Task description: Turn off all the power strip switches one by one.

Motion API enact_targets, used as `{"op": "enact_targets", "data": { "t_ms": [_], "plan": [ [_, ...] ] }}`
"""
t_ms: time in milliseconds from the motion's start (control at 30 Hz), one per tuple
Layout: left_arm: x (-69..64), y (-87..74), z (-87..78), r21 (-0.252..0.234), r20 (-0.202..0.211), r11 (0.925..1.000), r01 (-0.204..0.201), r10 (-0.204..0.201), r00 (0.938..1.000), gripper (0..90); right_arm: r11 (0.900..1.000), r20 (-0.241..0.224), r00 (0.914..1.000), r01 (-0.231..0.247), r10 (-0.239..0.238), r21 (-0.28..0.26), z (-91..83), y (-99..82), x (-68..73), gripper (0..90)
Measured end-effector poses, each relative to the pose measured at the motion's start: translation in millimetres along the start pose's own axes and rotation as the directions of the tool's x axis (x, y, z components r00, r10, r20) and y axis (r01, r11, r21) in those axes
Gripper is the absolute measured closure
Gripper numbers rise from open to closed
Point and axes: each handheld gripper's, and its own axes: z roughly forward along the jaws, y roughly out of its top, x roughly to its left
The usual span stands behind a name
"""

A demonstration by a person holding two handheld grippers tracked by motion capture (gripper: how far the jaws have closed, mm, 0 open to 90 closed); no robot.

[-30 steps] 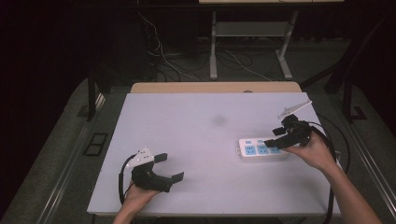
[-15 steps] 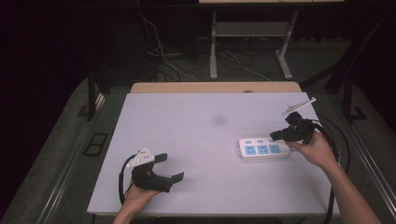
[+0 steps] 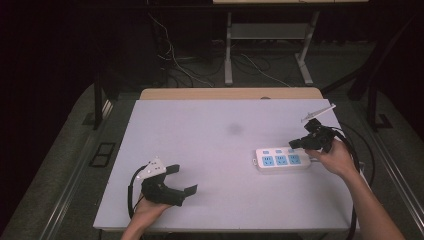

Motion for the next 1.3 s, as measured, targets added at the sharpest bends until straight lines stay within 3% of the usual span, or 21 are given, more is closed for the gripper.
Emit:
{"op": "enact_targets", "data": {
  "t_ms": [367, 900, 1133, 1300],
  "plan": [
    [0.3, 0.0, 0.0, 0.001, -0.003, 1.0000, 0.000, 0.000, 1.0000, 0.0, 0.9996, -0.005, 0.9997, -0.023, 0.023, 0.013, 8.9, -9.0, -6.5, 89.8],
    [-0.9, -0.1, 1.4, 0.008, 0.002, 1.0000, -0.004, 0.004, 1.0000, 0.0, 0.9998, 0.033, 0.9993, 0.016, -0.016, 0.015, 14.5, -7.7, -0.2, 90.0],
    [-0.8, -0.2, 1.6, 0.009, 0.001, 0.9999, -0.005, 0.005, 1.0000, 0.0, 0.9998, 0.032, 0.9993, 0.018, -0.018, -0.006, 14.6, -10.4, -0.8, 90.0],
    [-1.3, -0.2, 2.1, 0.010, 0.003, 0.9999, -0.005, 0.005, 1.0000, 0.0, 0.9996, 0.010, 0.9999, -0.011, 0.011, -0.025, 14.4, -13.4, -4.1, 90.0]
  ]
}}
